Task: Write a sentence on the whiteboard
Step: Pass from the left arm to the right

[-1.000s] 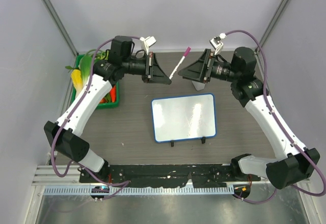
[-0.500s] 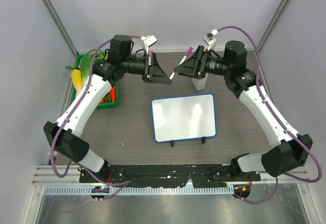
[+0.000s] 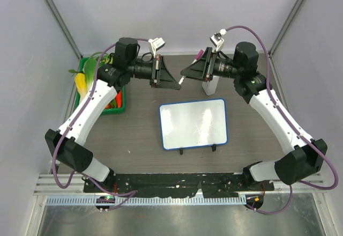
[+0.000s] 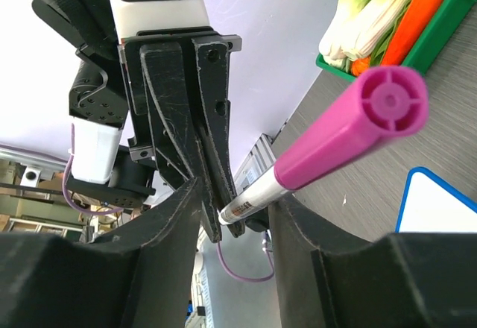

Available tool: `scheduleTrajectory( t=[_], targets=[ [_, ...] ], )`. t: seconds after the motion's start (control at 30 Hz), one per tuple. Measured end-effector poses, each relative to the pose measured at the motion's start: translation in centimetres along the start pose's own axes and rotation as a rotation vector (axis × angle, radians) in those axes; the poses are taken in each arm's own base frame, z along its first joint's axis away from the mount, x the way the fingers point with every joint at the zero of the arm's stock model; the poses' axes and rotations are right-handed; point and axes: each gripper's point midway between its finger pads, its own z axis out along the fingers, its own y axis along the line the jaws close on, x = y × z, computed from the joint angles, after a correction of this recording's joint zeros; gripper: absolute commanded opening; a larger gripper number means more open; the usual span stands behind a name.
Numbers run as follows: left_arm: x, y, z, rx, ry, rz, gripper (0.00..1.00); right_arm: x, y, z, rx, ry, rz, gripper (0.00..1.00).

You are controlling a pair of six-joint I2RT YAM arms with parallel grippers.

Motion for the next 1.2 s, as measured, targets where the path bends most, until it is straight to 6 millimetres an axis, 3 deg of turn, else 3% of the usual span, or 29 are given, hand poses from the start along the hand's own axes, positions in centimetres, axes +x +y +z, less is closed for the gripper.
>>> scheduleTrajectory(
  t=[0.17, 0.33, 0.4, 1.2],
  targets=[
    [0.1, 0.2, 0.1, 0.004, 0.003, 0.0, 0.0, 0.0, 0.2, 0.0, -0.011, 0.001, 0.007, 0.34],
    [0.2, -0.1, 0.0, 0.01, 0.004, 0.004, 0.0, 0.4, 0.0, 0.1, -0.015, 0.011, 0.028, 0.08],
    [0.3, 0.1, 0.0, 0.009, 0.006, 0.001, 0.0, 0.4, 0.3, 0.0, -0.025, 0.013, 0.036, 0.01],
    [0.3, 0.8, 0.2, -0.02, -0.011, -0.013, 0.0, 0.9, -0.3, -0.7, 0.014, -0.035, 0.032, 0.01]
  ],
)
